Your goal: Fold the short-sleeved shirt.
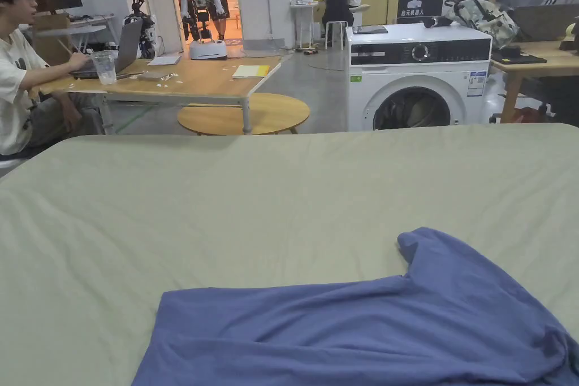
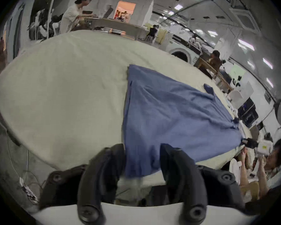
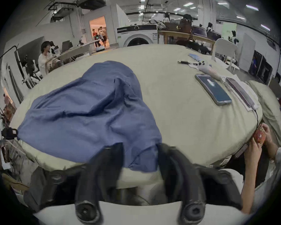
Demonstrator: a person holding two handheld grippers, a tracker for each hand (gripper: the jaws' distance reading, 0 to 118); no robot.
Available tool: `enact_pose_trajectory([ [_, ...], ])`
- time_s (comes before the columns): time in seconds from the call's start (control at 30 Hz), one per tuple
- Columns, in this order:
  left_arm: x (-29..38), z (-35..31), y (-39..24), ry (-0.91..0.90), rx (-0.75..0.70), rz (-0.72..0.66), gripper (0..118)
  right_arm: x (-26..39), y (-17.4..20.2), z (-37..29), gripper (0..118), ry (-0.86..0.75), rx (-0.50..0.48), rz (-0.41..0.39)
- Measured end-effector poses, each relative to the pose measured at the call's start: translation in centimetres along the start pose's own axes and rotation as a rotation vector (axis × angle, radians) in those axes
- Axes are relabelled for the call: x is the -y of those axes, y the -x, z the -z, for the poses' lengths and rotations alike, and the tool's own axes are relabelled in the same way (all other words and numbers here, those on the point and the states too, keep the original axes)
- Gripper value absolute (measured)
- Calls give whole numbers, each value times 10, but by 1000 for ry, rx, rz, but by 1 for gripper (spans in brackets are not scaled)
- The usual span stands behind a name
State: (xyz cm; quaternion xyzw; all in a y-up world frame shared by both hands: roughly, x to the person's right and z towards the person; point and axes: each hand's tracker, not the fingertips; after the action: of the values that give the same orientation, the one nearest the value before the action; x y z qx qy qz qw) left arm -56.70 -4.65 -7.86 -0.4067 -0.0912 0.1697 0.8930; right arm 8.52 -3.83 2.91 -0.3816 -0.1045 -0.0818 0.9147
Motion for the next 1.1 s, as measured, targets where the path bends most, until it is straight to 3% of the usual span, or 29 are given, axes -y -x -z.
enact_pose_trajectory([
  [0.07, -2, -8, 0, -34, 19, -8, 45, 0, -4, -7, 52, -22, -16, 14],
  [0.17, -15, -31, -19, -151, -32, 111, 45, -15, 0, -27, 52, -137, -17, 9],
  [0.33, -46, -56, -85, -370, 7, 334, 45, -60, 43, -45, 52, -287, -98, -87],
  [0.4, -55, -54, -109, -414, 6, 341, 45, -74, 62, -39, 51, -306, -158, -101],
  [0.5, -68, -45, -133, -422, 58, 337, 43, -90, 95, -24, 35, -318, -215, -134],
  [0.53, -69, -42, -139, -422, 76, 336, 34, -94, 102, -16, 23, -316, -234, -149],
  [0.57, -68, -40, -140, -425, 100, 346, 3, -96, 112, -11, 4, -318, -250, -155],
  [0.6, -67, -38, -143, -435, 123, 360, 0, -97, 118, -7, 0, -322, -257, -155],
  [0.73, -69, -37, -141, -405, 154, 343, 0, -100, 136, 7, 0, -300, -327, -155],
  [0.9, -113, -24, -113, -344, 22, 284, 0, -100, 136, 21, 0, -274, -342, -169],
  [0.93, -127, -11, -104, -274, 4, 242, 6, -99, 134, 23, 0, -265, -356, -165],
  [0.97, -142, 6, -97, -171, -15, 207, 30, -98, 131, 24, 0, -259, -365, -159],
  [1.0, -152, 23, -88, -88, -20, 184, 40, -97, 128, 26, 0, -254, -372, -152],
  [1.1, -175, 79, -70, -7, -31, 134, 42, -96, 119, 30, 0, -226, -381, -124],
])
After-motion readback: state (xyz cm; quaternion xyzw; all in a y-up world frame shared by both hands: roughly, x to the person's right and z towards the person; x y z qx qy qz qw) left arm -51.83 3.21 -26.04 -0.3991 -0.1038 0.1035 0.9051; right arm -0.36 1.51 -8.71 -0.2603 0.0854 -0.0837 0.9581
